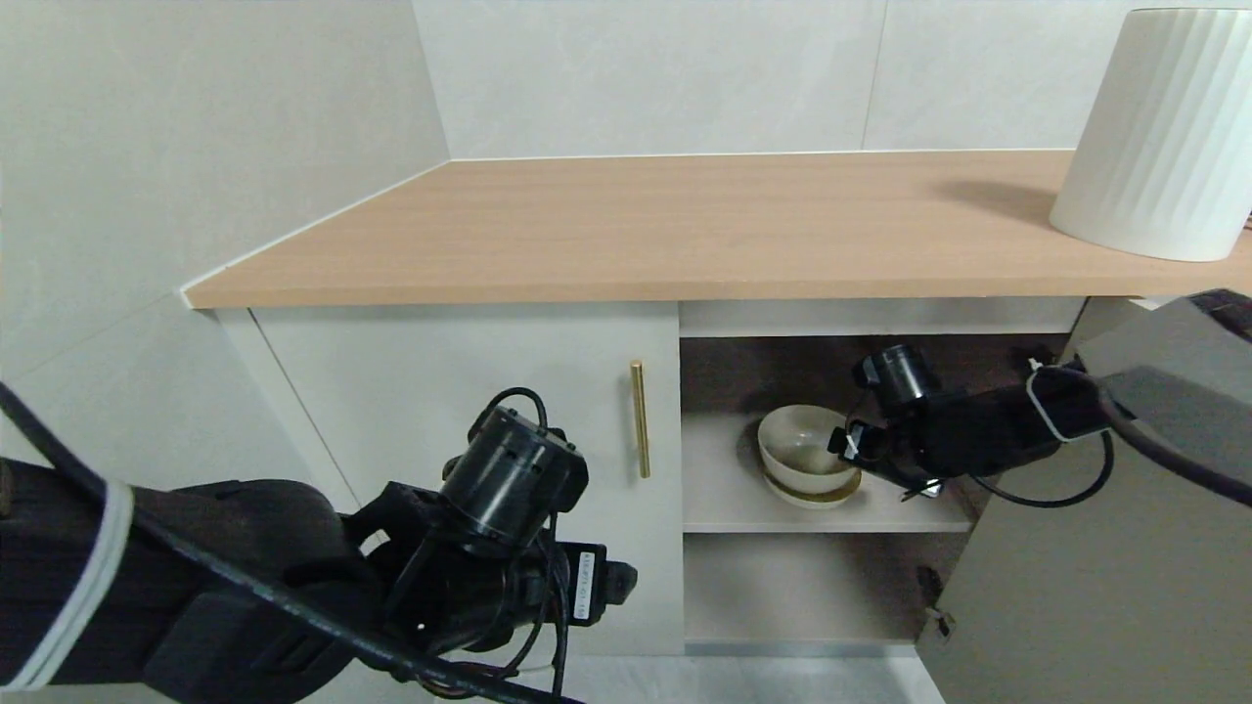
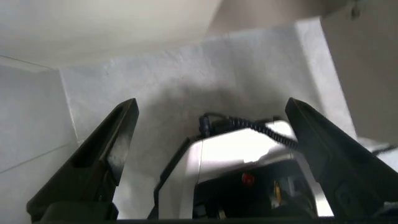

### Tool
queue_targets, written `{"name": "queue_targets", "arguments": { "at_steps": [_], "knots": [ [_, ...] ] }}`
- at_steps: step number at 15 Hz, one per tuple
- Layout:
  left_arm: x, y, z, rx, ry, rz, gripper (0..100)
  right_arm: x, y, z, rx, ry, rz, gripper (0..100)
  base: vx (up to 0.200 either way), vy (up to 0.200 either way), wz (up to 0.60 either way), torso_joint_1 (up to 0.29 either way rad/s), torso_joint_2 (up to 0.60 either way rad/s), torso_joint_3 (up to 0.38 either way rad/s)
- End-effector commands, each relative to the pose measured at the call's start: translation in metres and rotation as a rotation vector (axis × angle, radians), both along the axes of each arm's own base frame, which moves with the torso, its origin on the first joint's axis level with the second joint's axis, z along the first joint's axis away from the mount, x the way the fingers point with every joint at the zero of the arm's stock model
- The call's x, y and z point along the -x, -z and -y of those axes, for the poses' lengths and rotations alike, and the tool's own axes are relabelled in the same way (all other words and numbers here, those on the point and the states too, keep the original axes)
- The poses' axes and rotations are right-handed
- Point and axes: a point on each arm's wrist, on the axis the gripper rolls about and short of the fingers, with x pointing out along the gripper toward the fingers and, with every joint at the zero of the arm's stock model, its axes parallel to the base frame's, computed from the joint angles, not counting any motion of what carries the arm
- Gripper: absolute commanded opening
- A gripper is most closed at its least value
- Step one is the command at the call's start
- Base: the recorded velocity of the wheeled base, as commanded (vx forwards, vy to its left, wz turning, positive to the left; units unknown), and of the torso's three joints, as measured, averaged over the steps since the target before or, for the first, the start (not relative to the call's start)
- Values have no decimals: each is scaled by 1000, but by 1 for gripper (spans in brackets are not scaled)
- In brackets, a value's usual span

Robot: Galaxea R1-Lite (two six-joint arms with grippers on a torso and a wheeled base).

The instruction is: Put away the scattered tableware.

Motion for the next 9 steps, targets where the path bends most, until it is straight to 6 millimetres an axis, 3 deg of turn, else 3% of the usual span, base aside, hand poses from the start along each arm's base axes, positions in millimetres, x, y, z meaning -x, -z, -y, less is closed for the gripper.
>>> {"name": "queue_targets", "arguments": {
  "at_steps": [1,2,5,6,9],
  "knots": [
    [8,-27,-16,55,-28,68,100,52,-45,-4,-1,-103,28,100,0,0,0,0,0,0],
    [18,-48,-35,91,-56,118,100,81,-66,-8,-5,-187,55,100,0,0,0,0,0,0],
    [48,-84,-74,132,-84,218,100,134,-95,-2,-2,-281,60,100,0,0,0,0,0,0],
    [57,-88,-84,151,-86,230,100,150,-105,4,-1,-308,62,100,0,0,0,0,0,0],
    [58,-86,-95,178,-101,217,100,189,-124,6,-22,-402,61,100,0,0,0,0,0,0]
  ]
}}
